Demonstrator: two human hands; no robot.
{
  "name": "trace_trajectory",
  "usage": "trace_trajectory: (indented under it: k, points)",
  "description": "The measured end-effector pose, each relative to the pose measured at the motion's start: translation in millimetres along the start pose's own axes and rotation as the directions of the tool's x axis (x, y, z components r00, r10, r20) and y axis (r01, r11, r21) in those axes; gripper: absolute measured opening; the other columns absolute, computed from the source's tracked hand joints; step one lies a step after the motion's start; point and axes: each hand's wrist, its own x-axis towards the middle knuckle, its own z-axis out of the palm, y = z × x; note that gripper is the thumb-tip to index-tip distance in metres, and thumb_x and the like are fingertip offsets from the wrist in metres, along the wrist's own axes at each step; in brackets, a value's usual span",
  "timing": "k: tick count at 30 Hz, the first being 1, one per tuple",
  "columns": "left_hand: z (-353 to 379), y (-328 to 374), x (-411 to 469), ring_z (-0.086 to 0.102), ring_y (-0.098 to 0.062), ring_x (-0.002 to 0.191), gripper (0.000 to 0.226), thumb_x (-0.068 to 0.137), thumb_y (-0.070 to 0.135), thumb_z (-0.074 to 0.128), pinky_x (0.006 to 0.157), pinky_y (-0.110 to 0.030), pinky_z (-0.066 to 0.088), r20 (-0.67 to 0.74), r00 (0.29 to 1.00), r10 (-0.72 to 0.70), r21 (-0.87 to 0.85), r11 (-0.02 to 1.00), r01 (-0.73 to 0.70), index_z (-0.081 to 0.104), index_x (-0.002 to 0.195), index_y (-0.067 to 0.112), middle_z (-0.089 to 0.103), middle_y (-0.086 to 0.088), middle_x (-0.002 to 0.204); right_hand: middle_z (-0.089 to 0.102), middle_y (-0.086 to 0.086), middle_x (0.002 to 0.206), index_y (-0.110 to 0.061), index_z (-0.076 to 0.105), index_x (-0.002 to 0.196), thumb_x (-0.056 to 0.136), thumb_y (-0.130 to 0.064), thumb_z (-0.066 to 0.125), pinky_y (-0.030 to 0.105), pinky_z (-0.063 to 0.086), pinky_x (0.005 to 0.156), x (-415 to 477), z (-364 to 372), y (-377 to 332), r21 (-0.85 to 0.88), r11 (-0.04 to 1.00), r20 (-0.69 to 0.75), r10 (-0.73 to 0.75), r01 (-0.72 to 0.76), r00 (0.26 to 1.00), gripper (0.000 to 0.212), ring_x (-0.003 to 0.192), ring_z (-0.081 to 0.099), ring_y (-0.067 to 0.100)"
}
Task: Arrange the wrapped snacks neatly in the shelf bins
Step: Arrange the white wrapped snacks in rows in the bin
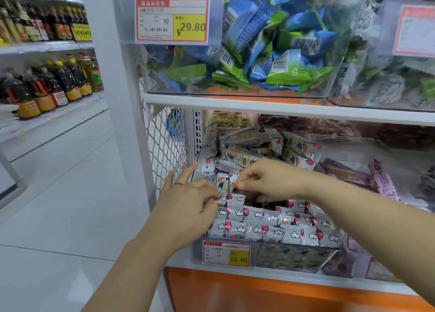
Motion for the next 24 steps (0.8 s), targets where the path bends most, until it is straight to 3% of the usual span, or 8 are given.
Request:
trace_trajectory:
  k: [2, 5, 9, 11, 14, 16, 20, 24]
  points:
    - [-2.2, 1.1, 0.6, 0.006, -0.002, 0.14, 0.055, 0.075, 0.037, 0.023, 0.115, -0.037, -0.009, -0.025, 1.0, 0.001, -0.007, 1.0, -0.001, 0.06, 0.116, 0.039, 0.049, 0.028, 0.126, 0.067, -0.016, 0.096, -0.023, 0.069, 0.101, 0.093, -0.033, 0.054, 0.024, 0.052, 0.08, -15.3, -15.6, 4.3, -0.131, 0.991, -0.077, -0.026, 0.016, 0.997, 0.02, 0.087, 0.065, 0.007]
    - [-3.8, 2.5, 1.9, 0.012, -0.002, 0.14, 0.052, 0.077, 0.036, 0.027, 0.111, -0.031, -0.012, -0.074, 0.997, 0.03, -0.024, 0.999, -0.032, 0.06, 0.117, 0.038, 0.048, 0.024, 0.129, 0.069, -0.017, 0.094, -0.023, 0.07, 0.099, 0.091, -0.028, 0.059, 0.003, 0.044, 0.066, -41.3, -34.6, 20.8, -0.227, 0.974, -0.138, -0.042, 0.01, 0.99, 0.015, 0.073, 0.06, -0.013]
    - [-0.9, 12.7, 5.8, 0.023, -0.004, 0.137, 0.035, 0.092, 0.02, 0.042, 0.112, -0.028, -0.011, -0.1, 0.993, 0.06, -0.065, 0.996, -0.067, 0.06, 0.121, 0.031, 0.051, 0.017, 0.128, 0.07, -0.014, 0.093, -0.025, 0.071, 0.102, 0.087, -0.023, 0.064, -0.006, 0.034, 0.06, -67.8, -35.4, 45.6, -0.358, 0.93, -0.263, -0.015, -0.083, 0.965, 0.017, 0.062, 0.049, -0.023]
    - [2.2, 18.9, 7.2, 0.038, -0.005, 0.126, 0.034, 0.092, 0.015, 0.045, 0.113, -0.027, -0.007, -0.119, 0.99, 0.079, -0.085, 0.992, -0.089, 0.061, 0.12, 0.027, 0.053, 0.016, 0.123, 0.071, -0.01, 0.098, -0.025, 0.071, 0.106, 0.087, -0.022, 0.063, -0.002, 0.035, 0.063, -75.8, -27.3, 53.8, -0.39, 0.913, -0.355, -0.034, -0.115, 0.934, 0.02, 0.071, 0.054, -0.015]
    - [3.9, 27.8, 9.7, 0.048, -0.004, 0.113, 0.033, 0.092, 0.012, 0.046, 0.114, -0.027, -0.004, -0.154, 0.986, 0.071, -0.125, 0.988, -0.09, 0.063, 0.117, 0.024, 0.053, 0.018, 0.117, 0.072, -0.004, 0.101, -0.028, 0.07, 0.107, 0.087, -0.025, 0.061, 0.026, 0.047, 0.08, -77.8, -15.1, 65.6, -0.473, 0.865, -0.479, -0.092, -0.168, 0.873, 0.022, 0.094, 0.064, 0.016]
    - [2.8, 35.5, 11.4, 0.049, 0.0, 0.104, 0.033, 0.092, 0.012, 0.045, 0.118, -0.03, 0.001, -0.175, 0.982, 0.07, -0.148, 0.984, -0.097, 0.064, 0.116, 0.024, 0.053, 0.019, 0.117, 0.073, -0.002, 0.097, -0.029, 0.071, 0.104, 0.085, -0.026, 0.064, 0.033, 0.047, 0.084, -75.3, -10.0, 72.0, -0.511, 0.835, -0.523, -0.115, -0.203, 0.845, 0.021, 0.096, 0.062, 0.022]
    - [0.9, 56.6, 17.2, 0.05, -0.001, 0.096, 0.033, 0.093, 0.014, 0.045, 0.108, -0.028, 0.03, -0.16, 0.985, 0.063, -0.218, 0.971, -0.097, 0.062, 0.117, 0.028, 0.055, 0.016, 0.122, 0.062, -0.011, 0.071, -0.026, 0.069, 0.079, 0.079, -0.026, 0.072, 0.03, 0.04, 0.072, -73.1, -3.8, 74.5, -0.267, 0.95, -0.667, -0.06, -0.164, 0.743, 0.003, 0.079, 0.056, 0.011]
    - [7.0, 77.4, 29.1, 0.059, -0.014, 0.078, 0.033, 0.095, 0.02, 0.043, 0.072, -0.02, 0.041, -0.048, 0.999, -0.001, -0.249, 0.968, -0.011, 0.057, 0.122, 0.032, 0.05, 0.016, 0.121, 0.058, -0.004, 0.08, -0.018, 0.049, 0.083, 0.074, -0.025, 0.077, 0.033, 0.043, 0.068, -66.1, -3.7, 70.6, 0.072, 0.997, -0.809, 0.073, -0.026, 0.583, 0.03, 0.075, 0.057, 0.017]
